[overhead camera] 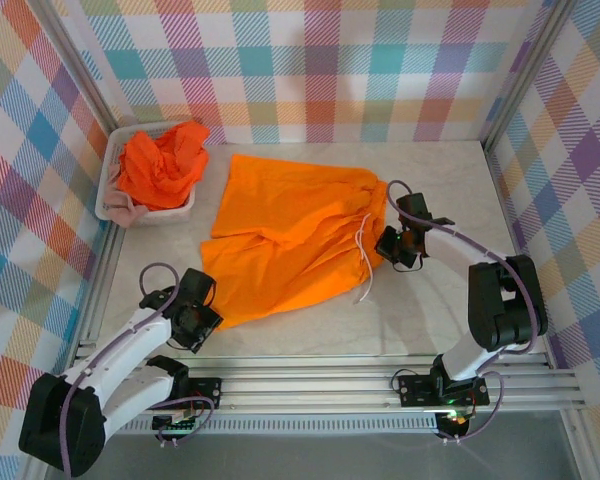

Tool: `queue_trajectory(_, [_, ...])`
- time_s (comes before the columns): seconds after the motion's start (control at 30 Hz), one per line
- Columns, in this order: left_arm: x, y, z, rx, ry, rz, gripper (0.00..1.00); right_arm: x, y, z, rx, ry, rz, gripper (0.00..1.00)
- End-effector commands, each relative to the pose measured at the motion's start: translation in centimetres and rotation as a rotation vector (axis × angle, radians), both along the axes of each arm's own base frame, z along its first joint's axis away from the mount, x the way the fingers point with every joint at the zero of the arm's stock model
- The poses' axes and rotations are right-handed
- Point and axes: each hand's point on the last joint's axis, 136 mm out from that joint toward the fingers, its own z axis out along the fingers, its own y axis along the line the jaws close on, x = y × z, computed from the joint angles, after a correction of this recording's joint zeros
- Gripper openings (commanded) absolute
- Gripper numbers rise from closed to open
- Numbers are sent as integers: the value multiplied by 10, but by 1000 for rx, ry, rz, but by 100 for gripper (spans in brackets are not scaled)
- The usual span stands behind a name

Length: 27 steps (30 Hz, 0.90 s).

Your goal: Fold and stack the shorts

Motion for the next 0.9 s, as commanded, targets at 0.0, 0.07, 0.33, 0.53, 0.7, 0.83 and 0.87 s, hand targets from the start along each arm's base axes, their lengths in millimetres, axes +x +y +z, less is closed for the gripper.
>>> queue_trajectory(0.0, [15,-3,0,8,-56,-28,53,-4,3,4,12,-12,23,0])
queue_trajectory(0.07, [18,-3,0,13,-63,-32,52,-4,3,4,14,-10,25,0])
queue_trajectory(0.33, [28,-3,-3,30,-80,-54,40,-4,6,3,25,-6,39,0])
queue_trajectory(0.53, [35,0,-5,54,-86,-68,17,-5,8,3,30,-5,46,0])
queue_trajectory(0.7, [51,2,17,68,-141,-99,0,-4,9,12,40,-29,57,0])
queue_trajectory(0.83, [69,12,65,113,-234,-123,0,-4,8,31,46,-72,68,0])
queue_trajectory(0.87, [71,15,76,123,-253,-124,0,-4,8,36,50,-81,72,0])
